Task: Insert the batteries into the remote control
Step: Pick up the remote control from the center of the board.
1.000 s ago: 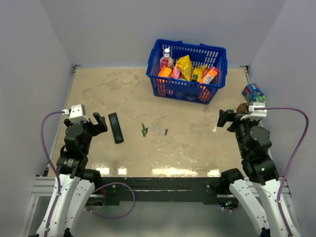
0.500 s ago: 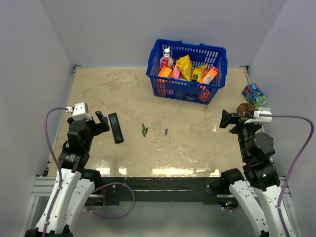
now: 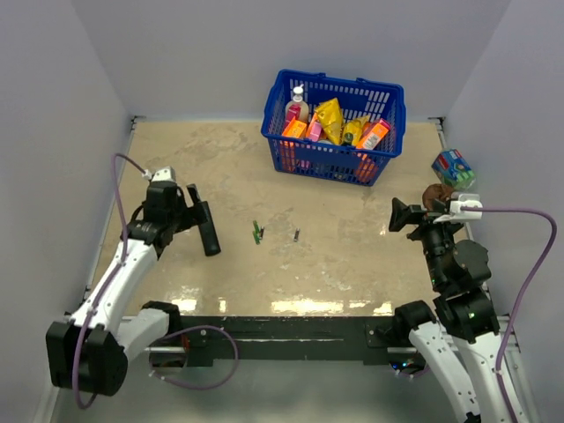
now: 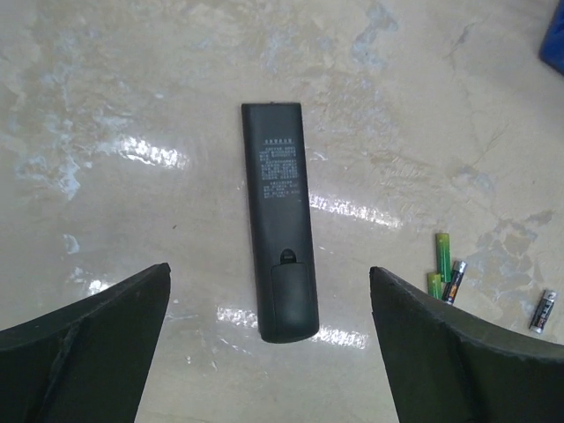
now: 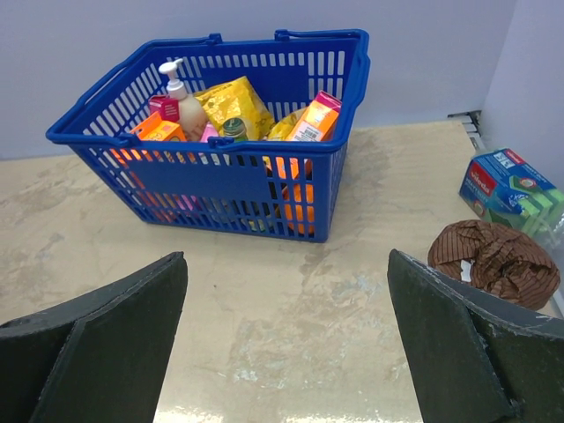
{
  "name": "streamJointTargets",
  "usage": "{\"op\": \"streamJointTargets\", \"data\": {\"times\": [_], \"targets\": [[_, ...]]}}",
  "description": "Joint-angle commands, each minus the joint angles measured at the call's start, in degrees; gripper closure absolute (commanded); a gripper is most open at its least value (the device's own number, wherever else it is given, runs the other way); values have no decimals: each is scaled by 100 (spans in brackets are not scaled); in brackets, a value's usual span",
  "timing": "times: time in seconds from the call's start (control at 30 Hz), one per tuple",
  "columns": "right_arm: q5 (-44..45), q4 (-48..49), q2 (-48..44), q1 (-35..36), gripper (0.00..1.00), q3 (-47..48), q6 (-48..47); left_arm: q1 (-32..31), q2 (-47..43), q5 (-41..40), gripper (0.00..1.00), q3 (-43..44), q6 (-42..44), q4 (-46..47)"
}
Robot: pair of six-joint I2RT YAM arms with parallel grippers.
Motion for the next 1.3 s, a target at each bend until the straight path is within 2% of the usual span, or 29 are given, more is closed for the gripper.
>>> {"op": "streamJointTargets", "data": {"times": [0.0, 0.13, 0.4, 0.8, 0.87, 0.97, 1.0, 1.1, 1.27], "targets": [[-61, 286, -62, 65, 2, -39, -107, -69, 896, 328, 3, 437, -347, -390], [-79, 286, -70, 73, 2, -48, -124, -166, 1923, 249, 4, 736, -348, -610], [-114, 304, 17, 74, 2, -48, -124, -544, 3076, -76, 5, 1079, -330, -628], [-158, 277, 141, 82, 2, -22, -142, -684, 4008, -94, 26, 1273, -172, -391], [-149, 234, 167, 74, 2, -4, -142, -711, 4061, -77, 27, 1238, -163, -417], [-175, 224, 193, 82, 2, 5, -133, -720, 4079, -41, 38, 1150, -145, -400], [-193, 224, 193, 82, 2, 13, -133, -728, 4044, -24, 49, 1124, -137, -382], [-263, 146, 281, 82, 2, 57, -107, -729, 3878, 38, 63, 1053, -101, -356], [-860, -39, 606, 74, 2, 268, 156, -790, 3238, 301, 78, 992, 267, -216]]}}
